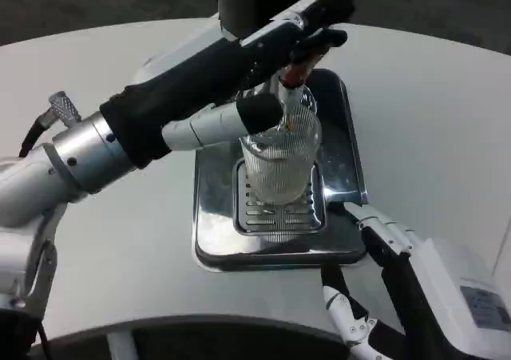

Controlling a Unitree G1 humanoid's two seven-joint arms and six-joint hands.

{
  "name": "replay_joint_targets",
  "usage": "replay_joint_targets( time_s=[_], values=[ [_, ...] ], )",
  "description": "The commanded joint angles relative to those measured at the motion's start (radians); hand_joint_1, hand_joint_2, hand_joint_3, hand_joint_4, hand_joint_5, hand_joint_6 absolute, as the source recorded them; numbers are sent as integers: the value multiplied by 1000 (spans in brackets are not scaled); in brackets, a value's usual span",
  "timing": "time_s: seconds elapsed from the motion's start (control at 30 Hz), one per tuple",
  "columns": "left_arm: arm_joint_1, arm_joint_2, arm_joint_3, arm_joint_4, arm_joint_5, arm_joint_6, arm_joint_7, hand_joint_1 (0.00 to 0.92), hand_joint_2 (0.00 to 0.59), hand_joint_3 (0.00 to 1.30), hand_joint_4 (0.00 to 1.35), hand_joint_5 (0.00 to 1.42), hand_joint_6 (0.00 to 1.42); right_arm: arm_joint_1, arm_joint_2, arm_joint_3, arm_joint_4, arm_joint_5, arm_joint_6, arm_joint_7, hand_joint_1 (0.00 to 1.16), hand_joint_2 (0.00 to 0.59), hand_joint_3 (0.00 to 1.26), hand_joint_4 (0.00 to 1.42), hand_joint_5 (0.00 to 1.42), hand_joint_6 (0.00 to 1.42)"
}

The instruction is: Grasp the cup under the faucet to collect the drink, then remove the cup.

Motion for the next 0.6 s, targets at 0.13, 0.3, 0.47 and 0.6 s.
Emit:
replay_joint_targets(
  time_s=[0.13,0.3,0.47,0.6],
  values=[
    [14,65,-45,-41,105,-180,-9,0,83,0,0,60,43,24,-4,-9,-13,16,13,11,350,500,197,151,184,288],
    [22,89,-55,-50,131,-216,15,0,86,0,0,59,41,30,-2,-13,-16,21,15,12,356,472,197,151,184,286],
    [33,108,-68,-59,144,-226,33,0,86,0,0,58,41,39,4,-20,-14,39,26,14,384,414,169,151,173,284],
    [45,121,-70,-71,159,-230,54,0,86,0,0,58,41,30,20,-33,0,73,54,15,420,373,130,123,151,270]
  ],
)
